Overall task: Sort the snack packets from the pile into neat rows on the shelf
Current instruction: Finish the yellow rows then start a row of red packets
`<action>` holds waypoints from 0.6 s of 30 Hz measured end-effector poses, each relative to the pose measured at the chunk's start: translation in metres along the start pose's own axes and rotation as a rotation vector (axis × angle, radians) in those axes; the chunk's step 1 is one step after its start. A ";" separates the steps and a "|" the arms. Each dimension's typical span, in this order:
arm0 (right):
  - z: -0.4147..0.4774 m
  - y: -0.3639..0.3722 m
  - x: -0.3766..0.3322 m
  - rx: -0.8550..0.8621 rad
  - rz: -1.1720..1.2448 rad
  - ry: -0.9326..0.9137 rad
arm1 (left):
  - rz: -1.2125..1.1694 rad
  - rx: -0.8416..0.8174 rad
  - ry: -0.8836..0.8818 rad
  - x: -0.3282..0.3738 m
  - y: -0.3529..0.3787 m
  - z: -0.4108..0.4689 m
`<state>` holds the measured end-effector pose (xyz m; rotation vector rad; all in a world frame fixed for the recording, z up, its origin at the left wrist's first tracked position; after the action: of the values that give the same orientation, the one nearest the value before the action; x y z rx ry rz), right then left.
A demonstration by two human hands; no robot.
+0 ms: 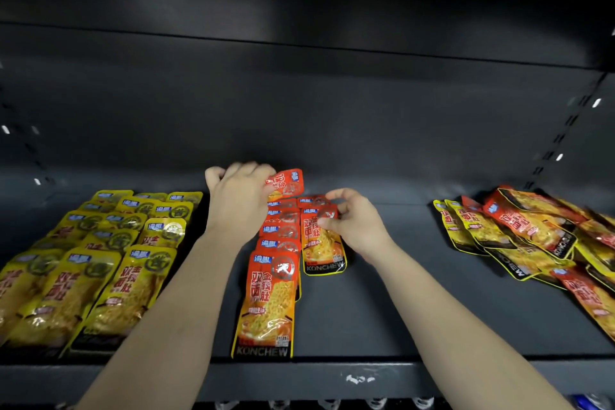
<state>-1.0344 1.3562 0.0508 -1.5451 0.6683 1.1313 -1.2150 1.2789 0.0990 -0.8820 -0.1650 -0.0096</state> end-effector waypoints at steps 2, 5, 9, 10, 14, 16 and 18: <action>-0.001 -0.001 -0.001 -0.006 -0.024 -0.006 | -0.009 0.001 -0.008 -0.001 0.000 -0.001; -0.003 -0.002 -0.002 -0.015 -0.047 -0.005 | -0.007 -0.010 -0.019 -0.002 0.002 -0.002; -0.004 0.000 0.000 -0.019 -0.084 0.011 | -0.004 -0.010 -0.031 -0.002 0.001 -0.004; -0.004 0.000 0.000 -0.023 -0.087 0.009 | -0.004 -0.009 -0.031 -0.002 0.001 -0.004; -0.006 0.000 -0.003 -0.008 -0.178 -0.038 | -0.008 -0.004 -0.023 -0.002 0.003 -0.004; -0.007 -0.003 -0.005 0.030 -0.255 -0.067 | -0.009 -0.001 -0.019 -0.001 0.003 -0.004; -0.006 -0.004 -0.004 0.032 -0.238 -0.061 | -0.018 0.011 -0.029 -0.003 0.001 -0.004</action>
<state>-1.0305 1.3509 0.0565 -1.5124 0.4463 0.9795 -1.2170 1.2764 0.0954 -0.8700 -0.2001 -0.0121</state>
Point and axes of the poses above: each hand's wrist, its own z-axis towards the middle knuckle, its own y-axis out of the palm, x = y × z, the point moved 4 cm from there along z, towards the middle knuckle, and after that the axes turned 4 degrees about y, right-handed, at the moved point
